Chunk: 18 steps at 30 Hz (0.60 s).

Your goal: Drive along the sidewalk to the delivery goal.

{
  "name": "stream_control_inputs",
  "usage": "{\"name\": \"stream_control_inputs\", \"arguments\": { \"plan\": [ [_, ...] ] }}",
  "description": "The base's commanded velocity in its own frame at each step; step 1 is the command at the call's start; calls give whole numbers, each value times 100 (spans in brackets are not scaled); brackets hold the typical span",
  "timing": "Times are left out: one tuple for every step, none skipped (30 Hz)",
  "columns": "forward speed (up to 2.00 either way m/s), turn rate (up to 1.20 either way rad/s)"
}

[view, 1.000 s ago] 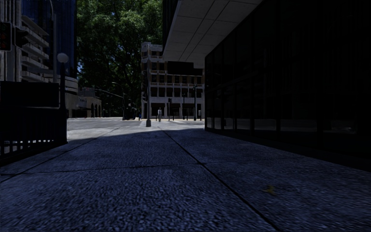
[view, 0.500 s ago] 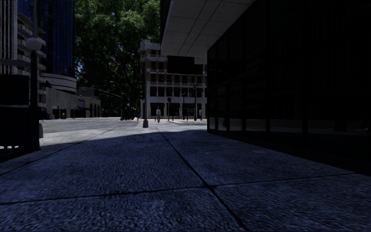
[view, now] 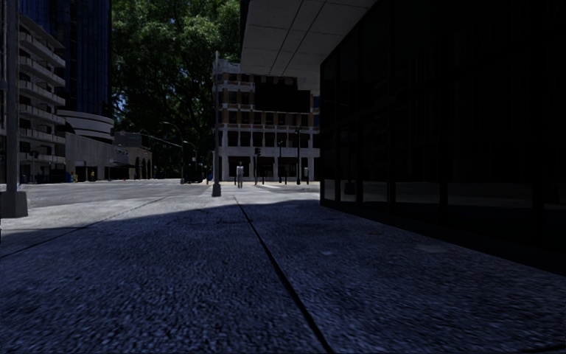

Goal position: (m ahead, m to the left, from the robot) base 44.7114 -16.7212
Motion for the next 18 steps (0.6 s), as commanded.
{"name": "stream_control_inputs", "arguments": {
  "plan": [
    [200,0],
    [200,0],
    [200,0],
    [200,0],
    [200,0],
    [200,0],
    [200,0],
    [200,0],
    [200,0],
    [200,0],
    [200,0],
    [200,0],
    [200,0],
    [200,0],
    [200,0],
    [200,0],
    [200,0],
    [200,0]
  ]
}}
